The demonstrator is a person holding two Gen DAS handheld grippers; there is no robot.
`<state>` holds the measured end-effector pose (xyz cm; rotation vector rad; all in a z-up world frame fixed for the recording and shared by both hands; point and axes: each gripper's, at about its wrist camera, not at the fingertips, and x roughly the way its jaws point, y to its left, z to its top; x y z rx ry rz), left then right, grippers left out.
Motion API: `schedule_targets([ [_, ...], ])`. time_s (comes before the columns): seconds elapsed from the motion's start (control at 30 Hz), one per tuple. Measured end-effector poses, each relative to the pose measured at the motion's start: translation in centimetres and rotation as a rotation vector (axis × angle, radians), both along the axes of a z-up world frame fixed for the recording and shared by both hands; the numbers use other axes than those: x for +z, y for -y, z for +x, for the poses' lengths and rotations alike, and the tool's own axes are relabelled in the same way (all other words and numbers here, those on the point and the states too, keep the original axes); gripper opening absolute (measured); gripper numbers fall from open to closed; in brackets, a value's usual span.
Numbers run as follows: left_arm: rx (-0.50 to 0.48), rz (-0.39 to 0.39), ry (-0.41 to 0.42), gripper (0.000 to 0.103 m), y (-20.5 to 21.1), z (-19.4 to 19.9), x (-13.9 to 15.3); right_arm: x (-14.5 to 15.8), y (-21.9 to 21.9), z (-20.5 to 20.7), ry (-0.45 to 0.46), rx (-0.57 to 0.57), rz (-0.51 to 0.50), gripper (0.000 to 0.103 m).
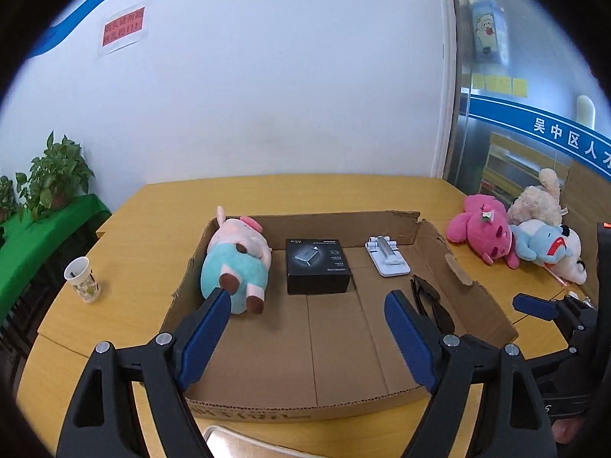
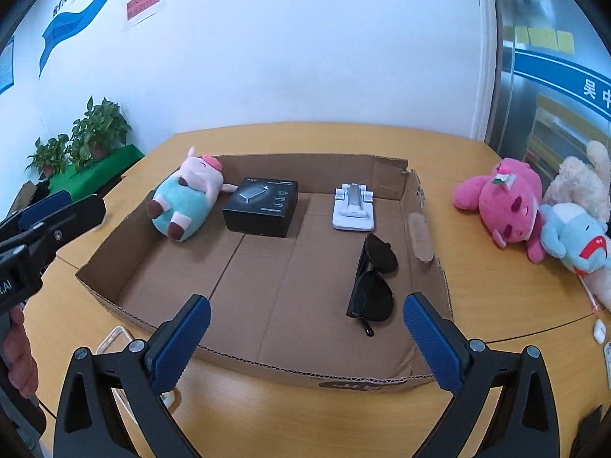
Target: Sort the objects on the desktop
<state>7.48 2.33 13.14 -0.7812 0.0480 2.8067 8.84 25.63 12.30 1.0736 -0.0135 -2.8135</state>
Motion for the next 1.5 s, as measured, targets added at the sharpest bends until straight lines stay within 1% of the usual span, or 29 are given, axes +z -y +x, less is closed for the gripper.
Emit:
schedule_targets([
  [0.07,0.002,0.000,-0.005,0.083,-0.1,0.3,0.0,0.2,0.1,0.5,-0.006,0.003,0.003,0.102],
  [0.17,0.002,-0.022,-0.015,0.083,-0.5,1.1,0.2,0.6,0.3,1.3,-0.018,-0.001,0.012,0.102],
  [0.3,-0.007,-0.021,-0.021,0.083,-0.8,2.3,0.4,0.9,0.1,2.0,-0.031,-0.001,0.014,0.102],
  [0.5,-0.005,-0.018,-0.031,0.083,-0.6,3.1,0.7,1.5,0.7,2.8,-0.044,0.005,0.015,0.102],
  [0.67,-0.010,-0.023,-0.029,0.083,-0.2,2.8,0.5,1.5,1.5,2.9,-0.047,0.018,0.028,0.102],
  [0.8,-0.012,-0.014,-0.009,0.083,0.2,2.2,0.0,1.5,1.8,2.9,-0.046,0.012,0.029,0.102],
  [0.9,-0.014,-0.003,-0.004,0.083,0.1,1.8,-0.1,1.5,1.9,2.7,-0.049,0.009,0.043,0.102],
  [1.0,-0.022,-0.011,-0.002,0.083,-0.4,1.3,-0.3,1.4,1.7,2.2,-0.044,0.004,0.040,0.102],
  [1.1,-0.023,-0.012,0.002,0.083,-0.7,0.8,-0.7,1.0,1.6,1.9,-0.039,-0.001,0.043,0.102],
  [1.23,-0.024,0.020,0.021,0.083,-0.6,0.3,-1.1,0.4,1.5,1.5,-0.027,0.000,0.043,0.102],
  [1.4,-0.024,-0.002,0.027,0.083,-0.4,0.1,-1.6,0.0,1.5,1.1,-0.022,0.005,0.039,0.102],
  [1.5,-0.046,0.018,0.056,0.083,0.5,0.0,-2.0,-0.4,1.9,1.2,-0.010,0.033,0.024,0.102],
])
